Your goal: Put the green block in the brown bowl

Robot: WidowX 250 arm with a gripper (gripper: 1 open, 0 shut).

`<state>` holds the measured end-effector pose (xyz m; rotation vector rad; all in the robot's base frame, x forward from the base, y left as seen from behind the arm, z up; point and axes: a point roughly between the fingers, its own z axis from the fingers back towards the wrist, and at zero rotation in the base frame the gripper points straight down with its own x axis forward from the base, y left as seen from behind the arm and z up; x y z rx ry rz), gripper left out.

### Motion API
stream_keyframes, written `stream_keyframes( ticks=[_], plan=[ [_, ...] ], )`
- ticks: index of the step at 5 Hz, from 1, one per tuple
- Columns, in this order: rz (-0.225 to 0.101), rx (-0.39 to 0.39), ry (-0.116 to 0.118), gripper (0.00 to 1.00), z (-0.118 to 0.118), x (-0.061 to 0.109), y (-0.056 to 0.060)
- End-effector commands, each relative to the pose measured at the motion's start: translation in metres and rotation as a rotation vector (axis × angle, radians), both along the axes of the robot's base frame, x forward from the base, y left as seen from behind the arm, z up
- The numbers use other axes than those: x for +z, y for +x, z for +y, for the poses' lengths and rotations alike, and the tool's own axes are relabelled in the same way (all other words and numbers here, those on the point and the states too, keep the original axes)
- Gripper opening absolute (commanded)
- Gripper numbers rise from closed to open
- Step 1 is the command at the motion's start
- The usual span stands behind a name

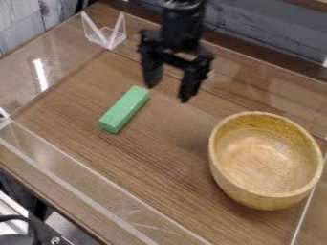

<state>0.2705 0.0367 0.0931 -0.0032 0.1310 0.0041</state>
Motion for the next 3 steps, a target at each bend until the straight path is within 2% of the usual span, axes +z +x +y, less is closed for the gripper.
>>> stream_keyframes(
  ticks=[1, 3],
  plan=[
    [-0.078, -0.02, 0.016, 1.0, 0.021, 0.005, -0.005],
    [-0.094, -0.037, 0.02, 1.0, 0.037, -0.007, -0.006]
  ],
)
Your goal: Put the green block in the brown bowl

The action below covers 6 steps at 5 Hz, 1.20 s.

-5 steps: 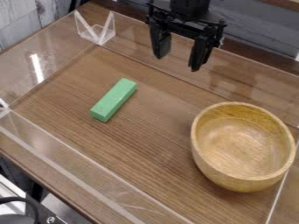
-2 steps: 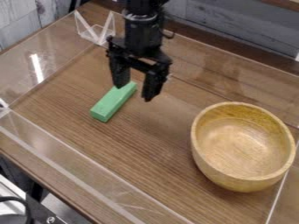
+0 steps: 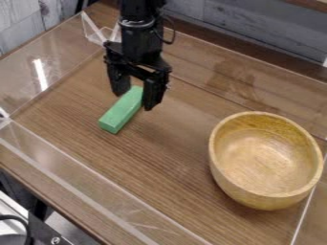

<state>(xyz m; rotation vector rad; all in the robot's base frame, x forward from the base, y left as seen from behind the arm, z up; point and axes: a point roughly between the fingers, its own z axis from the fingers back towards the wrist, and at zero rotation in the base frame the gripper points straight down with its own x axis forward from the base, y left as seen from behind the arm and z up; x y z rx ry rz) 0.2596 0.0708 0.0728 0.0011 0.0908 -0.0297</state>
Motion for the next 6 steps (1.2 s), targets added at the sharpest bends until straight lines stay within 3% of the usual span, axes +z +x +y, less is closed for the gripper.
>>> stream_keyframes(
  ticks=[1, 6],
  plan=[
    [-0.057, -0.001, 0.016, 1.0, 0.009, 0.008, 0.006],
    [-0.059, 0.009, 0.006, 1.0, 0.023, -0.021, 0.012]
  ],
)
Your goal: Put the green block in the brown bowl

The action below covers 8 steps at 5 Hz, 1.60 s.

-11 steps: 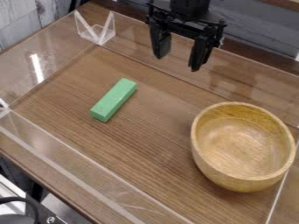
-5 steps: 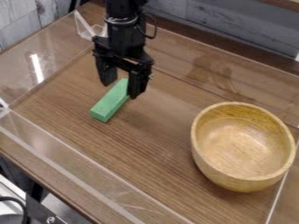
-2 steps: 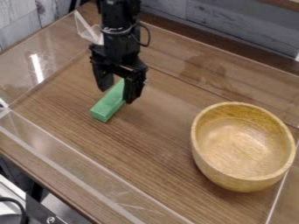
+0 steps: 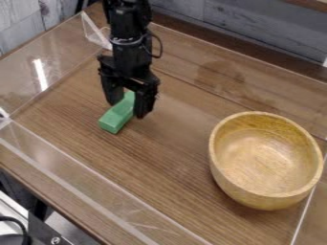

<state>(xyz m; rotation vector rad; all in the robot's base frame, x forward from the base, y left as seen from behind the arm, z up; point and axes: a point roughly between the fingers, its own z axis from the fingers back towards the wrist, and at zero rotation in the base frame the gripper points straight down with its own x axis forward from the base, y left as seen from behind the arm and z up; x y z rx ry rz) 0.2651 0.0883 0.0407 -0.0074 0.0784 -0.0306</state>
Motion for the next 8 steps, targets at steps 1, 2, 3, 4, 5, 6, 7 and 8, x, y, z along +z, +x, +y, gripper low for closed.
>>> stream_keyframes(
  ticks=[1, 2, 3, 4, 5, 6, 7, 8],
  plan=[
    [-0.048, 0.01, 0.011, 1.0, 0.007, 0.007, 0.008],
    [-0.049, 0.011, 0.007, 1.0, 0.008, 0.005, 0.01],
    [-0.049, 0.011, 0.002, 1.0, 0.008, 0.003, 0.012],
    [-0.048, 0.012, -0.002, 1.0, 0.009, 0.001, 0.013],
    [-0.045, 0.013, -0.007, 1.0, 0.009, -0.001, 0.014],
    [-0.041, 0.014, -0.013, 1.0, 0.009, -0.004, 0.015],
    [-0.037, 0.017, -0.02, 1.0, 0.008, -0.006, 0.016],
    [-0.035, 0.018, -0.024, 1.0, 0.008, -0.008, 0.017]
  ],
)
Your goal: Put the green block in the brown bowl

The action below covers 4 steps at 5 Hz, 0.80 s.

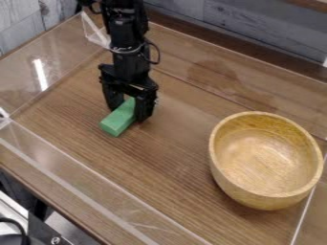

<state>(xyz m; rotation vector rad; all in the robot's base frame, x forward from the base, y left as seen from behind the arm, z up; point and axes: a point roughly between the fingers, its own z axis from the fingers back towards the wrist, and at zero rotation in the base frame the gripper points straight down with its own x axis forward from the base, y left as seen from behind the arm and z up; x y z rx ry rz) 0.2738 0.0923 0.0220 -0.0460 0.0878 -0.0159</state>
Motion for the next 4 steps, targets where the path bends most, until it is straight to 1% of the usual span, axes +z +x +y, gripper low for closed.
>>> stream_keyframes(
  ticks=[1, 2, 3, 4],
  plan=[
    [-0.042, 0.004, 0.01, 1.0, 0.003, 0.011, 0.009],
    [-0.041, 0.007, 0.005, 0.0, 0.002, 0.012, 0.008],
    [-0.033, 0.015, -0.002, 0.0, -0.001, 0.016, 0.006],
    [-0.02, 0.031, -0.01, 0.0, -0.006, 0.027, 0.004]
  ],
)
